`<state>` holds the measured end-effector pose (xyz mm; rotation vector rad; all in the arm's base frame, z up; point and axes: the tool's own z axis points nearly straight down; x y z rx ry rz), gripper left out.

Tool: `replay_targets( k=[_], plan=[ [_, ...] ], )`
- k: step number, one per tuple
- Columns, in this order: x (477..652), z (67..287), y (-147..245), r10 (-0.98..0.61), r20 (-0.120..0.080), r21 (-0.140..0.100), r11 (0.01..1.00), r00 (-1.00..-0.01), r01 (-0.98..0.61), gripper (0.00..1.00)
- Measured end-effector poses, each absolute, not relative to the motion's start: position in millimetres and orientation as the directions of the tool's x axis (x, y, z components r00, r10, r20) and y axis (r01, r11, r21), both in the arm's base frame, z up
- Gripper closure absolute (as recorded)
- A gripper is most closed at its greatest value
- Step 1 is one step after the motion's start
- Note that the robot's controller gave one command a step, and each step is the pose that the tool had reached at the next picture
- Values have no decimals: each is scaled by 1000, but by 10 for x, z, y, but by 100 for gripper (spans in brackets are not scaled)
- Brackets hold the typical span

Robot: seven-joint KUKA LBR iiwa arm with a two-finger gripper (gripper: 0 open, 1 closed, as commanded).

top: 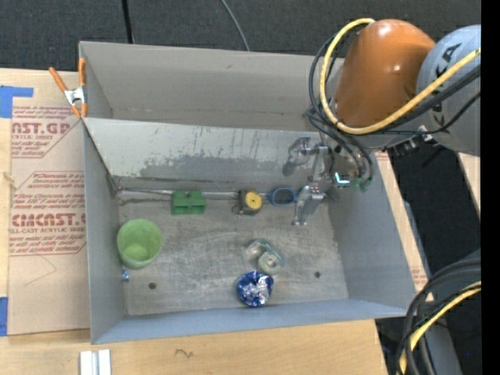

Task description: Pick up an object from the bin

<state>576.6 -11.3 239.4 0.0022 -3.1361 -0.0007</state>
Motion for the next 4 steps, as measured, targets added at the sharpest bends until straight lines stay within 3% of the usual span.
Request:
replay_targets(
  k=[1, 2, 3, 4],
  plan=[
    [5720, 1309, 152, -78, 7, 1, 997, -997, -78, 0],
    [5221, 798, 347, -102, -11, 0, 995, -995, -102, 0],
    [5216, 798, 344, -101, -6, 1, 995, -995, -101, 100],
    [5200, 780, 343, -101, -1, 1, 995, -995, -101, 0]
  ],
)
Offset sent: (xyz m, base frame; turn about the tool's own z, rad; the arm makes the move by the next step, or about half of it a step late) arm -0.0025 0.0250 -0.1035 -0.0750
